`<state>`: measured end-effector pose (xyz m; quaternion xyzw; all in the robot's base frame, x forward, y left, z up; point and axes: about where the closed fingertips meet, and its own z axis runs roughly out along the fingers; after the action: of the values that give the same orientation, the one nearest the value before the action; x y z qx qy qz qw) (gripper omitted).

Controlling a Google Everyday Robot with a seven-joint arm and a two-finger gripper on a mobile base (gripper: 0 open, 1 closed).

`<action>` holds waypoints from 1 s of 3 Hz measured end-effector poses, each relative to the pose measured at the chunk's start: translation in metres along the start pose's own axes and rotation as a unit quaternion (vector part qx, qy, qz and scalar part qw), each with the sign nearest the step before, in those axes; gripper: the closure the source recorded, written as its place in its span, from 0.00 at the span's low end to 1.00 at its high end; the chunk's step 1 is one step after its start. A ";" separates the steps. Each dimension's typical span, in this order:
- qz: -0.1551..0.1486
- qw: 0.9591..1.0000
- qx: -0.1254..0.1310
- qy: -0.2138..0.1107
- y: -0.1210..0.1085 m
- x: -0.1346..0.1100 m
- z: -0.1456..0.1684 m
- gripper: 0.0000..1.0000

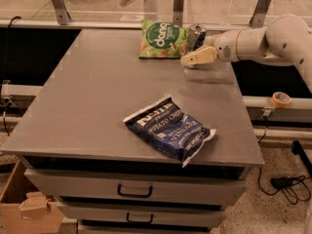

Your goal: Move redbull can near green rice chip bag

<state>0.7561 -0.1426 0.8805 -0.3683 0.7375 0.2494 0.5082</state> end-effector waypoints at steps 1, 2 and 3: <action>-0.029 0.999 0.026 -0.009 0.005 -0.021 -0.028 0.00; -0.089 0.993 0.079 -0.022 0.021 -0.068 -0.085 0.00; -0.192 0.969 0.150 -0.036 0.067 -0.142 -0.152 0.00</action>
Offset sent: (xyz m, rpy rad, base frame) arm -0.1120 -0.0618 0.2161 -0.2124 -0.4272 -0.1786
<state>0.6470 -0.1739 1.0674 -0.4130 0.6632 0.0473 0.6224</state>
